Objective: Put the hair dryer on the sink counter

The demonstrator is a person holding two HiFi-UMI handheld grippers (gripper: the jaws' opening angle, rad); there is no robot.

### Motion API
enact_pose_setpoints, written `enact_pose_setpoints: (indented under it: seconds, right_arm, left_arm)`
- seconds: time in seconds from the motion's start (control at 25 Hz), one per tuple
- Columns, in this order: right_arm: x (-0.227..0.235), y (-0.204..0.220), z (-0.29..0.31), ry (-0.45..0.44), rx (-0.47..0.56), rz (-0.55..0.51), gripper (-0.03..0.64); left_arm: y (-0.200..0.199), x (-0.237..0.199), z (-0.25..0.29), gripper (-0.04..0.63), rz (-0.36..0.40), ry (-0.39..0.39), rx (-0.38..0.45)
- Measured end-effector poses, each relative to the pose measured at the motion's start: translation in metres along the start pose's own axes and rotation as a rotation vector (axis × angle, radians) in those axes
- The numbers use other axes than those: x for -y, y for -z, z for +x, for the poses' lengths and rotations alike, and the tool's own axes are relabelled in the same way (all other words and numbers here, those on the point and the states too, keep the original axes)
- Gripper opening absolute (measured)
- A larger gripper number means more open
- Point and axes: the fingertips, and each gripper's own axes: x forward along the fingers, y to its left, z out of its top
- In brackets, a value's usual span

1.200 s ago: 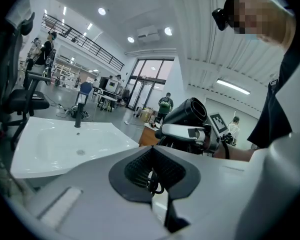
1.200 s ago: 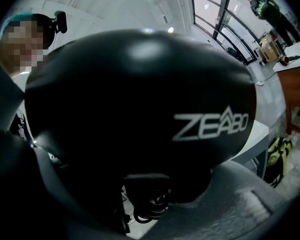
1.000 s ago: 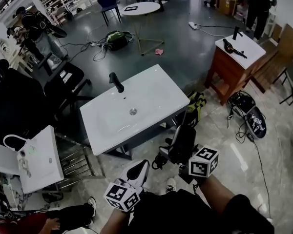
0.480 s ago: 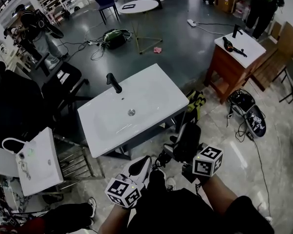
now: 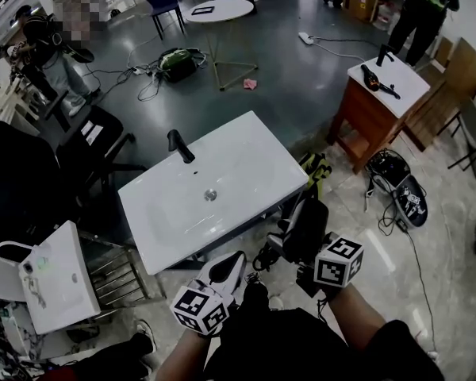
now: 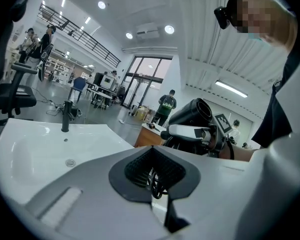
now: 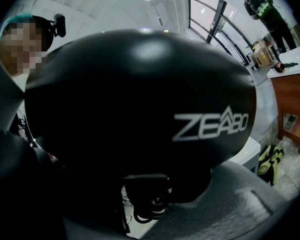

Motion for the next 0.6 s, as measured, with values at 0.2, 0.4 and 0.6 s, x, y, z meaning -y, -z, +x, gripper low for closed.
enact_pose_setpoints:
  seconds: [0.2, 0.4, 0.6]
  right_arm:
    - [0.019, -0.017, 0.023, 0.021, 0.002, 0.013, 0.199]
    - [0.043, -0.034, 0.047, 0.052, 0.012, 0.027, 0.200]
    - [0.061, -0.045, 0.075, 0.066, 0.010, 0.031, 0.199]
  left_arm:
    - [-0.014, -0.025, 0.025, 0.003, -0.005, 0.032, -0.024]
    - [-0.032, -0.055, 0.048, 0.003, -0.005, 0.058, -0.033]
    - [-0.044, -0.085, 0.066, 0.003, -0.015, 0.073, -0.040]
